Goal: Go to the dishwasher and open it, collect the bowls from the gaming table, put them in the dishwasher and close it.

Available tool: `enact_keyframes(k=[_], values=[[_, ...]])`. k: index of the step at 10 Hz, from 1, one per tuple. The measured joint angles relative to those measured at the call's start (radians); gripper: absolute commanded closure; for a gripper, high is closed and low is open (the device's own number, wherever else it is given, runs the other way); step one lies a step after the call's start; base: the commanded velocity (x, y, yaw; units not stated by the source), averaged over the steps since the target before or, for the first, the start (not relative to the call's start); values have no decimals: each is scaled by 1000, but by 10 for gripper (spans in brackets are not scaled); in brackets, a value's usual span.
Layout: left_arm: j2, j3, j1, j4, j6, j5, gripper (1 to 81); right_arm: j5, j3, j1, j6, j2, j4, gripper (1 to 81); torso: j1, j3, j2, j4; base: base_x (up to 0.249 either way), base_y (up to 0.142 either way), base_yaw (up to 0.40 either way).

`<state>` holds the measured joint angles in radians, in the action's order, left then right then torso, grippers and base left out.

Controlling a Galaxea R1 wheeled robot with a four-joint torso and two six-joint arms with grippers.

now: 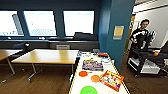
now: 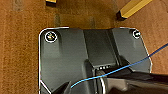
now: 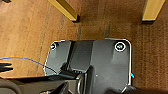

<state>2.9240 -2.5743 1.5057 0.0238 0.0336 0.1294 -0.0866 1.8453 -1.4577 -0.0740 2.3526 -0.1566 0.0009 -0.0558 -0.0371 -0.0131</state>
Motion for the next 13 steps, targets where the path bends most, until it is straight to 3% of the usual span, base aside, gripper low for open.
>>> enact_keyframes(k=[3,7,10,13], values=[[13,0,-1,0,0,2,10,-24,-293,32,-27,-270,1,10,-1,-52,0,0,0,0,0],[15,0,-17,0,0,7,10,-45,-541,157,-48,-550,29,10,0,-151,0,0,0,0,0],[14,-1,-20,0,0,8,10,-33,-633,305,-55,-616,89,10,1,-213,1,0,0,0,0],[14,-1,-34,0,0,16,10,45,-651,449,-58,-672,142,10,1,-259,2,0,0,0,0]])
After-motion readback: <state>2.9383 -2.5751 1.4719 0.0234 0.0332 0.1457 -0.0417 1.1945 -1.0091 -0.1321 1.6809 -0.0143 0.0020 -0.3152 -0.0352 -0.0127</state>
